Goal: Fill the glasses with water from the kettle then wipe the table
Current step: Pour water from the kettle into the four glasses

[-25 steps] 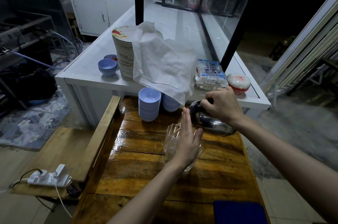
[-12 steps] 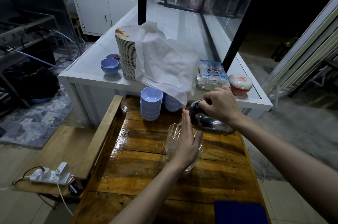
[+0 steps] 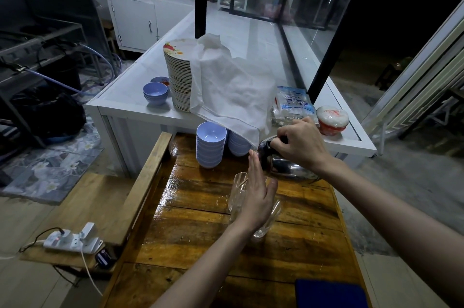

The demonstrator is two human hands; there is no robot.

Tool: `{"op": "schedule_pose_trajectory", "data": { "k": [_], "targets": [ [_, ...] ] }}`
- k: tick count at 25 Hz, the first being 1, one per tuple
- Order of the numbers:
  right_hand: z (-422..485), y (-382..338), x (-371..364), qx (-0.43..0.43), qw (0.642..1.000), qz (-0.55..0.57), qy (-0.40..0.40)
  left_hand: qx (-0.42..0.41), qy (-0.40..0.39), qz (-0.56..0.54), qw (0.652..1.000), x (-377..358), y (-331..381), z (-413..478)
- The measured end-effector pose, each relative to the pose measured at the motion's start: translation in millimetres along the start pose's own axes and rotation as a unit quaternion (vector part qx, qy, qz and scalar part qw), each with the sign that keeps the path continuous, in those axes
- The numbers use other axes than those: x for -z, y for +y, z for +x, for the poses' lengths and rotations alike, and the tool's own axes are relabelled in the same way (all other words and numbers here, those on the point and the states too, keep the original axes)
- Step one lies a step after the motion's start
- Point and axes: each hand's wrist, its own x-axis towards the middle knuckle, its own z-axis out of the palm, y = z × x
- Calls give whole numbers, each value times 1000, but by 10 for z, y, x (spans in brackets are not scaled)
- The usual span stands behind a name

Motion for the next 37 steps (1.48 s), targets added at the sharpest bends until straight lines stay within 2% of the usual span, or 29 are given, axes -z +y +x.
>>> {"op": "schedule_pose_trajectory", "data": {
  "k": [22, 29, 33, 37],
  "targets": [
    [-75, 32, 9, 21, 999, 31, 16, -6, 9, 19, 1000, -46, 27, -44],
    [-298, 268, -23, -92, 986, 135, 29, -46, -10, 93, 995, -88, 67, 74],
    [-538, 514, -60, -192, 948, 250, 40, -77, -29, 137, 987, -151, 154, 180],
    [-850, 782, -112, -304, 893, 328, 50, -107, -68, 185, 975, -373, 234, 331]
  ]
}}
